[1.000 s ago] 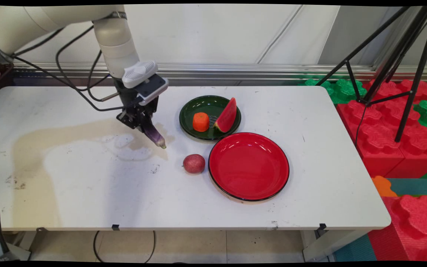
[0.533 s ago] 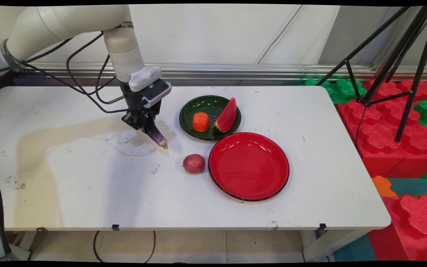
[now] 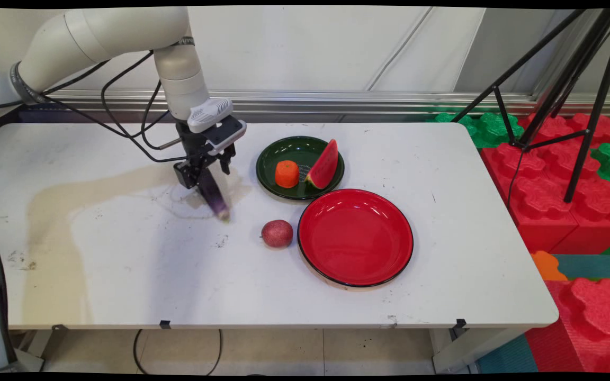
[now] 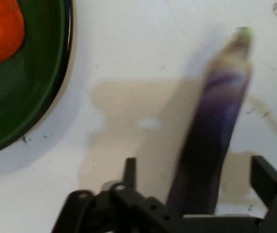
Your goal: Place the picked object on the table
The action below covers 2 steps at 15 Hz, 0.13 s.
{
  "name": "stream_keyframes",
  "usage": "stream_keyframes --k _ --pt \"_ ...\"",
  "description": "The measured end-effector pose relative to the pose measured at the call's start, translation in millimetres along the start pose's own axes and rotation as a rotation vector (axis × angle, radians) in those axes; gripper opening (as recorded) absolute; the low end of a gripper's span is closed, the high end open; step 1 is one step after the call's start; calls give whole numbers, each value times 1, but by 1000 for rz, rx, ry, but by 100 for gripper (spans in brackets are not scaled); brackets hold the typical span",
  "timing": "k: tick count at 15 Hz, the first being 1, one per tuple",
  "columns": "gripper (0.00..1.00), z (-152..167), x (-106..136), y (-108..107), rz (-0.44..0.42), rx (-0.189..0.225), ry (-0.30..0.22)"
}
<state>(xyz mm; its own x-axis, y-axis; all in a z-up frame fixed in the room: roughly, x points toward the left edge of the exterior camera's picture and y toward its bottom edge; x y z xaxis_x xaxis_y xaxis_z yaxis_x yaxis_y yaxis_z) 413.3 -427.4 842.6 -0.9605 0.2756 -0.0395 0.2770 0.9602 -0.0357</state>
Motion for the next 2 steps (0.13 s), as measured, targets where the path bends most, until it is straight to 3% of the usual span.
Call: stream_keyframes --k 2 --pt "100 0 -1 -1 1 3 -1"
